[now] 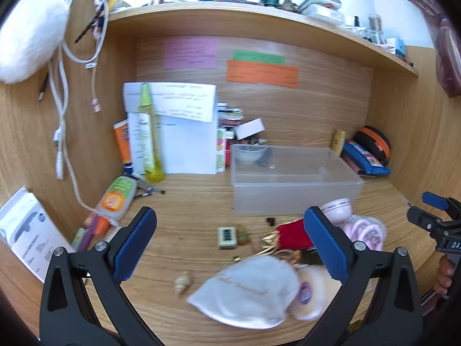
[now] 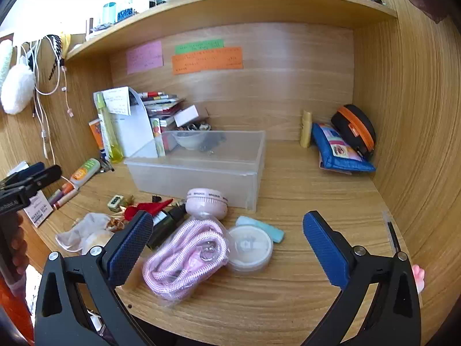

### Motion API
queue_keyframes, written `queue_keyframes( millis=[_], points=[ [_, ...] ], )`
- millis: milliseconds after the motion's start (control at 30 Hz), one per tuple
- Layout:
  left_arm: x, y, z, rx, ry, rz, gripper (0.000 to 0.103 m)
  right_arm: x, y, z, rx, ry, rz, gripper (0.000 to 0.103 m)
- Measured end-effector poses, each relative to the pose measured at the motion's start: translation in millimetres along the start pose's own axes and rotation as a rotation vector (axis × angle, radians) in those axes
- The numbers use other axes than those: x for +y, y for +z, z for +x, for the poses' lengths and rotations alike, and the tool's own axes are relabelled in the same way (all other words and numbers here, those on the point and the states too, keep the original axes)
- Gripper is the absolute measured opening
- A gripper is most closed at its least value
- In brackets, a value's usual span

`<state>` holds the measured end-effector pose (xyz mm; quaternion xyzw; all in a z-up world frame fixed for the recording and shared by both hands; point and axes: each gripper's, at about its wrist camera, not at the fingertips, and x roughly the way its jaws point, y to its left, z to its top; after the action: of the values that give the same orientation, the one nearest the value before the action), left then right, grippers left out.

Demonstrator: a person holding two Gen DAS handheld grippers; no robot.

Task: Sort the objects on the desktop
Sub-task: 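Grasp the small seashell with the left gripper while the right grasps the bagged pink rope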

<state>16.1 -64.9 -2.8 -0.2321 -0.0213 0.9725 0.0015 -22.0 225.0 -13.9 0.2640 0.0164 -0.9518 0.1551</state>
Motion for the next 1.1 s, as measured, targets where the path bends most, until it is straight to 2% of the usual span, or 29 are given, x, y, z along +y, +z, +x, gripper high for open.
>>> queue_keyframes(
  millis=[133, 367, 633, 833, 967, 1033, 1100],
  points=[
    [18, -10, 2, 0.034, 0.033, -0.005, 0.103, 0, -7, 5, 0.035, 0.001, 0.013, 0.103],
    [47, -40, 12, 0.141, 0.057, -0.035, 0.103, -3, -20, 23, 0.114, 0.021, 0.076, 0.103],
    [87, -67, 33, 0.25, 0.122, -0.105, 0.103, 1, -34, 45, 0.197, 0.029, 0.136, 0.103],
    [85, -76, 49, 0.286, 0.125, -0.057, 0.103, 0, -44, 57, 0.251, 0.063, 0.202, 0.103],
    [80, -74, 61, 0.301, 0.096, -0.037, 0.102, 0, -50, 63, 0.286, 0.061, 0.237, 0.103],
    [76, -74, 67, 0.31, 0.089, -0.018, 0.093, 1, -53, 64, 0.295, 0.062, 0.246, 0.103],
    [73, -75, 74, 0.332, 0.078, -0.001, 0.077, 3, -53, 66, 0.297, 0.057, 0.244, 0.103]
  ],
)
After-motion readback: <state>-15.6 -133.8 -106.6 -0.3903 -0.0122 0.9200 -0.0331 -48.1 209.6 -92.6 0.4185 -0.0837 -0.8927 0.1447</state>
